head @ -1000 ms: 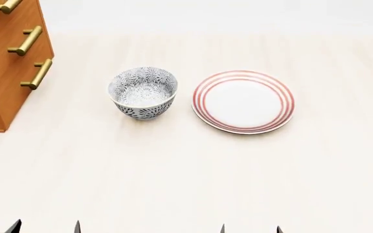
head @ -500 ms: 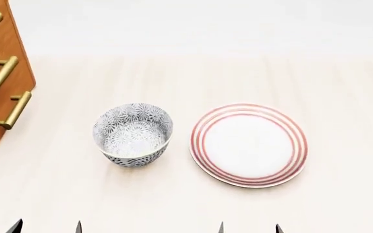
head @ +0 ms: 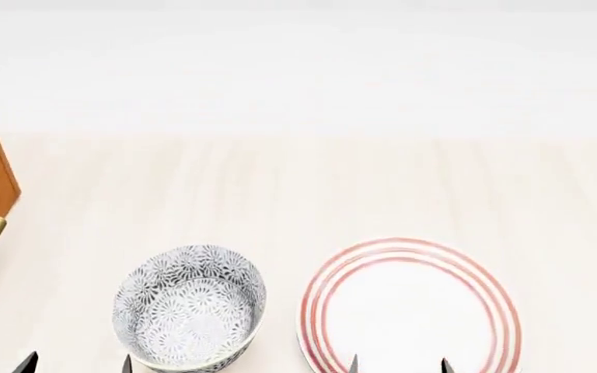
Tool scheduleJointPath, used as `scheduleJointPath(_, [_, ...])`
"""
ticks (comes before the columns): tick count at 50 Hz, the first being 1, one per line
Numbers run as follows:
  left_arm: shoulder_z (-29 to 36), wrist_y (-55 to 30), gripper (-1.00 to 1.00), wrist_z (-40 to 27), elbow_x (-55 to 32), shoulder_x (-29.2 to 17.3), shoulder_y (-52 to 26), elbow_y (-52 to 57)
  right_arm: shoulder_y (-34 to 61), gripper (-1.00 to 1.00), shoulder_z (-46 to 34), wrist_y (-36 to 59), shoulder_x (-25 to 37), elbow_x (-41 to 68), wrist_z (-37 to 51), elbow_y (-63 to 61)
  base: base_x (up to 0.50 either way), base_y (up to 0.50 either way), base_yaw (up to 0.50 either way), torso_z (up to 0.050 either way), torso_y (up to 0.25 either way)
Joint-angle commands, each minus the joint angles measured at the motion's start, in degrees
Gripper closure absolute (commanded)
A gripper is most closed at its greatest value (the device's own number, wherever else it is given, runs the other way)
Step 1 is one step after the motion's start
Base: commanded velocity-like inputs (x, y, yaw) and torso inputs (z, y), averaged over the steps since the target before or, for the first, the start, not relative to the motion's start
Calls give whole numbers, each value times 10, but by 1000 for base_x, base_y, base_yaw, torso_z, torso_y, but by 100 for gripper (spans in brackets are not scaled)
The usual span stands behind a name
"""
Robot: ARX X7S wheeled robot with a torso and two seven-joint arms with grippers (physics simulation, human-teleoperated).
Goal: Open the top drawer of the cabinet.
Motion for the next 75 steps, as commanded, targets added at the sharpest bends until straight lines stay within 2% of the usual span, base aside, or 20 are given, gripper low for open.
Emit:
scheduleJointPath(1, [-9,6,-100,10,1,8,2,0,-2,-100,8,-4,-7,-5,-11,-1,500,0,0,0,0])
scheduleJointPath(9, [-5,5,-100,7,0,4,3,4,-1,-100,4,-6,-4,-4,-9,1,479,0,0,0,0])
scheduleJointPath(16, [-1,8,-100,5,0,2,2,3,-4,-100,-3,-20,0,-8,-11,-5,0,0,0,0,0])
scheduleJointPath(41, [9,11,-100,-3,-6,-5,1,1,-3,-100,-17,-22,9,-9,-5,-5,0,493,0,0,0])
scheduleJointPath(48, [16,2,-100,-15,10,-9,-3,6,-1,-100,-20,-17,10,-8,-1,-1,0,0,0,0,0])
scheduleJointPath(51, [30,-21,-100,-29,45,-16,-13,7,1,-100,-21,-10,11,-10,2,1,0,0,0,0,0])
scheduleJointPath(55, [88,-92,-100,-44,159,-42,-40,27,0,-100,-23,-13,13,-11,3,-1,0,0,0,0,0])
scheduleJointPath(57, [95,-91,-100,-46,175,-48,-45,35,-1,-100,-24,-13,13,-10,4,-1,0,0,0,0,0])
scheduleJointPath(58, [113,-124,-100,-53,221,-55,-59,38,-1,-100,-24,-11,14,-9,4,-3,0,0,0,0,0])
scheduleJointPath(59, [116,-125,-100,-56,229,-56,-64,34,-1,-100,-25,-10,14,-9,4,-4,0,0,0,0,0])
scheduleJointPath(70, [168,-235,-100,-11,320,-70,-124,61,1,-100,-27,-9,16,-2,6,-1,0,0,0,0,0])
scheduleJointPath(75, [223,-266,-100,21,387,-85,-161,49,1,-100,-29,-10,17,0,6,0,0,0,0,0,0])
